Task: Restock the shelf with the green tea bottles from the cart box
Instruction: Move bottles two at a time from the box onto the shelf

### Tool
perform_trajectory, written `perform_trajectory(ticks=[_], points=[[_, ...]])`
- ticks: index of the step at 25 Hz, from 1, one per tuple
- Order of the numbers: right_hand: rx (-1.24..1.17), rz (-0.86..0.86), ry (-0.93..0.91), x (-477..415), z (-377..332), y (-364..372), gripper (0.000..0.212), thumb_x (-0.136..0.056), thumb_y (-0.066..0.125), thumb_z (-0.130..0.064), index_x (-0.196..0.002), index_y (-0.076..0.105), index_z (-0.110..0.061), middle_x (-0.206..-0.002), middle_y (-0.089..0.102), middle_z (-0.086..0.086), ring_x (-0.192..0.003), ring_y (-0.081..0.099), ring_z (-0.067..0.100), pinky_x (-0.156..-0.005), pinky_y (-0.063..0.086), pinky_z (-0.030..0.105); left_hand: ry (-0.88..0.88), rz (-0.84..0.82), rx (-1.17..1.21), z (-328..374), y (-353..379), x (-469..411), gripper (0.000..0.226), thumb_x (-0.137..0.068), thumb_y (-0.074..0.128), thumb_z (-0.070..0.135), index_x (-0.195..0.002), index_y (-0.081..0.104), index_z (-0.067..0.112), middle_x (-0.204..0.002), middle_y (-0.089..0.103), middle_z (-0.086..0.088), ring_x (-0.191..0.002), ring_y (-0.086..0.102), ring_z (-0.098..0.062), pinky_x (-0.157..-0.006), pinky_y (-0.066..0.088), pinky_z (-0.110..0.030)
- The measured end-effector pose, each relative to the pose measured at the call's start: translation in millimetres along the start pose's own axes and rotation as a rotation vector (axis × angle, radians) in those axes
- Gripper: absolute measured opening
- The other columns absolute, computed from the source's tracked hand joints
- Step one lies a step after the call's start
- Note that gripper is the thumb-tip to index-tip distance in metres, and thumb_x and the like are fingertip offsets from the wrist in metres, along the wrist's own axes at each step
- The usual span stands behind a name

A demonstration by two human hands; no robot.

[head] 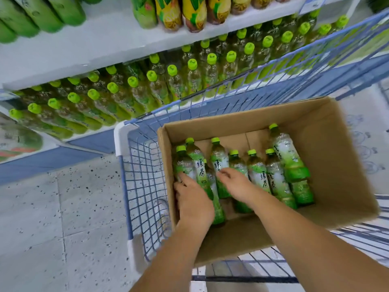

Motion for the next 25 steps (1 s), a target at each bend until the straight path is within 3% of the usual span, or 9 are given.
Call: perform_trajectory(ticks=[3,6,9,12,16,19,21,23,25], points=[[-0.07,-0.033,-0.013,-29,-4,15,0.057,-0.1,0.053,-0.046,-0.147,0.046,-0.016,-0.145,0.053,0.006,-0.129,0.053,0.024,-0.107,0.042,0.036,0.093,0.134,-0.11,-11,19,0,0.103,-0.086,0.069,0.01,-0.155,-0.008,0.002,-0.15,0.018,-0.021,-0.129,0.048,-0.029,-0.106,0.041,-0.028],[-0.174,-0.031,-0.013,-43,-4,23,0.055,-0.096,0.062,-0.04,-0.143,0.051,-0.015,-0.13,0.064,0.006,-0.109,0.063,0.02,-0.089,0.052,0.032,0.227,0.201,-0.113,-24,26,2,0.098,-0.088,0.064,0.009,-0.156,-0.006,0.002,-0.15,0.02,-0.017,-0.134,0.041,-0.026,-0.111,0.038,-0.027],[-0.207,-0.086,-0.02,-50,-8,27,0.049,-0.095,0.064,-0.039,-0.139,0.058,-0.018,-0.123,0.067,0.003,-0.093,0.062,0.014,-0.073,0.048,0.026,0.178,0.16,0.124,-28,21,-2,0.1,-0.09,0.067,0.011,-0.158,-0.006,0.013,-0.158,0.026,-0.011,-0.146,0.031,-0.024,-0.119,0.032,-0.038],[-0.169,-0.152,0.028,-60,-19,24,0.04,-0.092,0.067,-0.038,-0.128,0.063,-0.021,-0.112,0.068,0.004,-0.073,0.055,0.012,-0.064,0.044,0.027,0.083,0.082,0.211,-26,14,-10,0.098,-0.087,0.07,0.013,-0.157,0.003,0.014,-0.151,0.041,-0.01,-0.139,0.042,-0.025,-0.114,0.038,-0.039],[-0.013,-0.316,0.082,-75,-29,7,0.057,-0.088,0.071,-0.041,-0.138,0.053,-0.021,-0.085,0.057,0.007,-0.052,0.039,0.011,-0.044,0.031,0.024,0.043,-0.037,0.208,-19,10,-7,0.1,-0.092,0.065,0.015,-0.157,-0.011,0.012,-0.159,0.018,-0.011,-0.144,0.031,-0.027,-0.115,0.03,-0.034],[0.046,-0.394,0.117,-82,-36,7,0.045,-0.091,0.071,-0.032,-0.132,0.057,-0.017,-0.073,0.048,0.002,-0.051,0.036,0.01,-0.044,0.029,0.023,0.053,-0.036,0.222,-24,13,-3,0.102,-0.093,0.063,0.015,-0.156,-0.018,0.016,-0.16,0.012,-0.009,-0.144,0.031,-0.028,-0.114,0.032,-0.037],[-0.04,-0.326,0.128,-82,-35,12,0.036,-0.087,0.076,-0.024,-0.12,0.065,-0.016,-0.085,0.058,0.003,-0.059,0.044,0.01,-0.049,0.037,0.022,0.046,-0.052,0.29,-30,13,-3,0.106,-0.091,0.067,0.016,-0.155,-0.016,0.026,-0.157,0.027,-0.005,-0.142,0.037,-0.025,-0.116,0.035,-0.039],[-0.158,-0.216,0.107,-79,-28,17,0.041,-0.08,0.082,-0.022,-0.117,0.069,-0.013,-0.101,0.067,0.004,-0.077,0.058,0.014,-0.06,0.048,0.025,0.014,-0.086,0.406,-35,10,-6,0.108,-0.085,0.074,0.017,-0.152,-0.008,0.038,-0.144,0.048,0.003,-0.132,0.049,-0.022,-0.111,0.041,-0.043],[-0.193,-0.106,0.069,-70,-17,15,0.043,-0.077,0.084,-0.024,-0.116,0.07,-0.01,-0.113,0.069,0.004,-0.1,0.063,0.021,-0.084,0.053,0.032,-0.032,-0.141,0.512,-36,9,-8,0.106,-0.082,0.078,0.016,-0.151,0.0,0.038,-0.133,0.055,0.008,-0.122,0.055,-0.019,-0.106,0.046,-0.041]])
Point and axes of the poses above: each hand's wrist, its own x-axis away from the middle knuckle, its own y-axis out of the palm, z = x × y, the point moved 1 cm from there along -x, towards the middle knuckle
